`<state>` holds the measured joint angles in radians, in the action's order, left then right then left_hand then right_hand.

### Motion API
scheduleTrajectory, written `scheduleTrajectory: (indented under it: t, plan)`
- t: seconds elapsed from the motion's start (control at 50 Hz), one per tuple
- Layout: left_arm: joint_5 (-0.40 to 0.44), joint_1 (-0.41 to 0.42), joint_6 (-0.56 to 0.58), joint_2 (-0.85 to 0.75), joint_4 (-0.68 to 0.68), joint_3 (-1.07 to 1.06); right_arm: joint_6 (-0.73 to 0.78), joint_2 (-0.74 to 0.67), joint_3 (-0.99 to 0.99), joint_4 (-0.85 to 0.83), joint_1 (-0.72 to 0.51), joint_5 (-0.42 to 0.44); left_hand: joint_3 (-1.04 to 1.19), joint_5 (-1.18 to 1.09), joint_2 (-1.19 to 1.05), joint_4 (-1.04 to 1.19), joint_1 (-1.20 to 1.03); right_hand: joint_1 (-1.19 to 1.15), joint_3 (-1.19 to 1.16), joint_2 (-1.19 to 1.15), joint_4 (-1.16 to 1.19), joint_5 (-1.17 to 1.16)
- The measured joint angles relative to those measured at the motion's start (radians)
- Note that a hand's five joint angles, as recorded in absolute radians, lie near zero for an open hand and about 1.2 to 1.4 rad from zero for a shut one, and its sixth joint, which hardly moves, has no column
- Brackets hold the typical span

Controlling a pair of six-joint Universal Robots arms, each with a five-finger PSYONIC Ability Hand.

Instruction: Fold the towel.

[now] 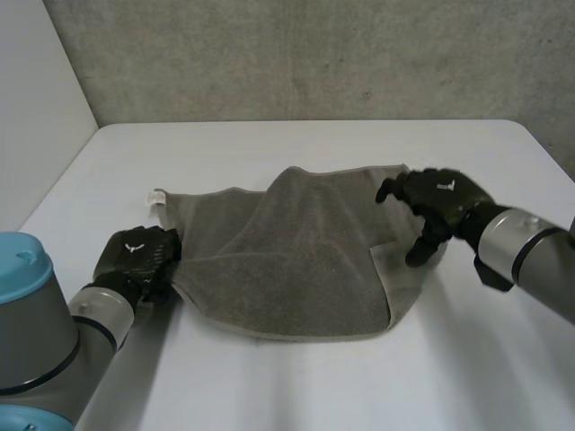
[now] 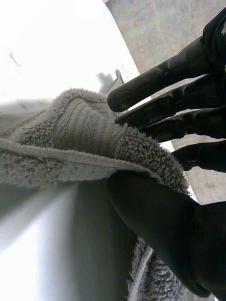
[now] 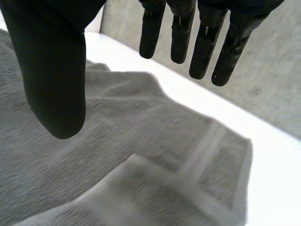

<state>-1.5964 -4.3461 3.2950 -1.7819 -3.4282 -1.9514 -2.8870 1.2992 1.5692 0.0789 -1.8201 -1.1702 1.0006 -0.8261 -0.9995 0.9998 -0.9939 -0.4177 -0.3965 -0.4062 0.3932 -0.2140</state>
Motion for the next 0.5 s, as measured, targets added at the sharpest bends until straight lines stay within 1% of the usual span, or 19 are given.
scheduleTrajectory:
  t: [0.04, 0.08, 0.12, 0.16, 0.2, 0.24, 0.3, 0.36, 0.5]
  plan:
    - [0.001, -0.012, 0.0, 0.007, -0.015, -0.019, 0.029, -0.007, -0.062, 0.004, 0.004, 0.004, -0.008, 0.008, 0.009, -0.008, 0.004, 0.002, 0.0, 0.0, 0.0, 0.0]
    - [0.001, -0.014, 0.0, 0.008, -0.018, -0.022, 0.039, -0.012, -0.075, 0.006, 0.004, 0.005, -0.011, 0.01, 0.011, -0.011, 0.007, 0.002, 0.0, 0.0, 0.0, 0.0]
    - [0.001, -0.019, 0.0, 0.008, -0.026, -0.03, 0.098, -0.04, -0.122, 0.016, 0.0, 0.01, -0.024, 0.022, 0.023, -0.023, 0.019, 0.0, 0.0, 0.0, 0.0, 0.0]
    - [0.001, -0.021, 0.0, 0.007, -0.029, -0.034, 0.202, -0.094, -0.178, 0.044, -0.008, 0.018, -0.055, 0.053, 0.056, -0.055, 0.048, -0.02, -0.001, 0.0, 0.002, -0.003]
    - [0.001, -0.022, 0.0, 0.006, -0.03, -0.036, 0.255, -0.124, -0.205, 0.062, -0.012, 0.021, -0.062, 0.058, 0.062, -0.06, 0.052, -0.02, -0.001, 0.0, 0.002, -0.003]
    - [0.001, -0.022, 0.0, 0.004, -0.031, -0.039, 0.355, -0.194, -0.261, 0.104, -0.022, 0.028, -0.079, 0.077, 0.079, -0.078, 0.071, -0.045, -0.006, -0.004, 0.009, -0.012]
    - [0.001, -0.022, 0.0, 0.003, -0.031, -0.042, 0.456, -0.286, -0.323, 0.154, -0.033, 0.037, -0.09, 0.088, 0.091, -0.09, 0.081, -0.085, -0.023, -0.004, 0.036, -0.036]
    - [0.001, -0.021, 0.0, 0.003, -0.031, -0.045, 0.513, -0.369, -0.367, 0.183, -0.039, 0.046, -0.095, 0.094, 0.096, -0.095, 0.086, -0.085, -0.023, -0.004, 0.036, -0.036]
    - [0.001, -0.021, 0.0, 0.003, -0.031, -0.047, 0.524, -0.469, -0.404, 0.176, -0.04, 0.05, -0.1, 0.099, 0.101, -0.1, 0.091, -0.084, -0.023, -0.004, 0.036, -0.036]
